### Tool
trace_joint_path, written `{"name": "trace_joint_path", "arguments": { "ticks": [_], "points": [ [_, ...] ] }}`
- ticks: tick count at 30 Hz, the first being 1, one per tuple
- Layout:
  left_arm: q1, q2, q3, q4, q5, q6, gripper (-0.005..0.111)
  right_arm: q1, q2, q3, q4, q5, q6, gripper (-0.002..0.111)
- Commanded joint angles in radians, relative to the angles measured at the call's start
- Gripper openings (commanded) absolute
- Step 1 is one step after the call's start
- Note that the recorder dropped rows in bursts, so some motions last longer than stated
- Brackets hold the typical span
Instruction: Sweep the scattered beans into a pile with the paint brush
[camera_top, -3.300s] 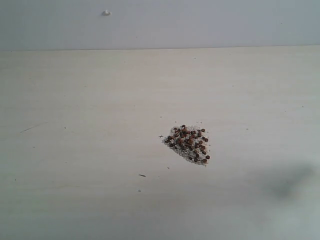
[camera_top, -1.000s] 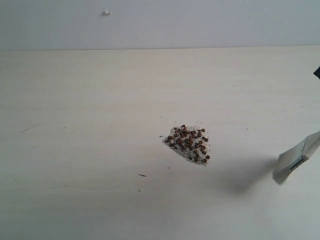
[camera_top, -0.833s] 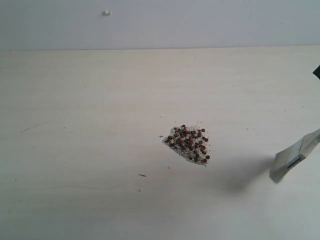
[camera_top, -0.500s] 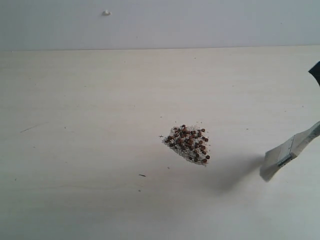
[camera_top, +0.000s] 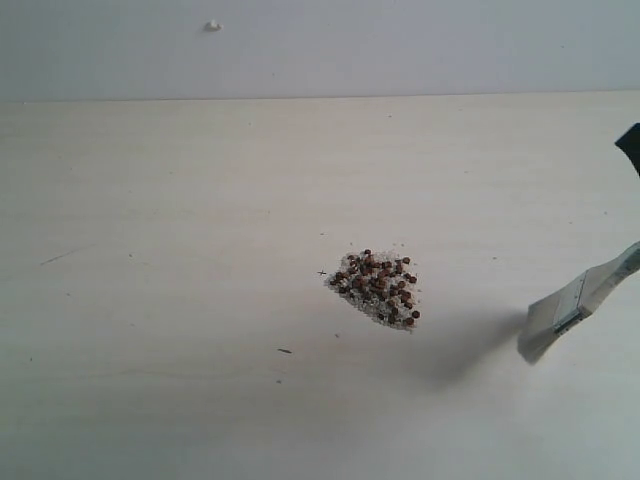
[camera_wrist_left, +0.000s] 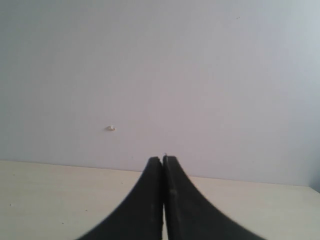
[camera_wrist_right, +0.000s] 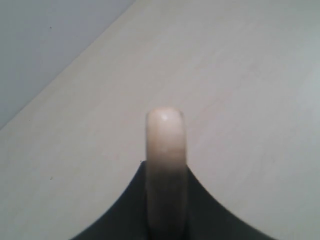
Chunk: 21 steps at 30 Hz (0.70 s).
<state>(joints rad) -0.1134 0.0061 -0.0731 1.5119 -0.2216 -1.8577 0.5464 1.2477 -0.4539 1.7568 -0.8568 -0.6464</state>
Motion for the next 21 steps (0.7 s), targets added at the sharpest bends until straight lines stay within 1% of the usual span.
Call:
{"name": "trace_joint_path", "arguments": {
  "ticks": [1, 4, 10, 15, 19, 21],
  "points": [
    [0.001, -0.006, 0.005, 0.004, 0.0, -0.003, 0.0, -0.001, -0.002, -0.007, -0.121, 0.003, 0.053, 0.0],
    [0.001, -0.006, 0.005, 0.004, 0.0, -0.003, 0.0, 0.013, -0.002, -0.007, -0.198, -0.018, 0.083, 0.0],
    [0.001, -0.006, 0.005, 0.004, 0.0, -0.003, 0.0, 0.199, 0.007, -0.007, -0.3, -0.16, 0.124, 0.0],
    [0.001, -0.006, 0.005, 0.004, 0.0, -0.003, 0.0, 0.3, 0.065, -0.007, -0.277, -0.195, 0.191, 0.0],
    [0.001, -0.006, 0.005, 0.004, 0.0, -0.003, 0.0, 0.381, 0.14, -0.007, -0.279, -0.31, 0.23, 0.0],
    [0.001, -0.006, 0.005, 0.004, 0.0, -0.003, 0.0, 0.428, 0.169, -0.007, -0.243, -0.364, 0.257, 0.0]
  ]
}}
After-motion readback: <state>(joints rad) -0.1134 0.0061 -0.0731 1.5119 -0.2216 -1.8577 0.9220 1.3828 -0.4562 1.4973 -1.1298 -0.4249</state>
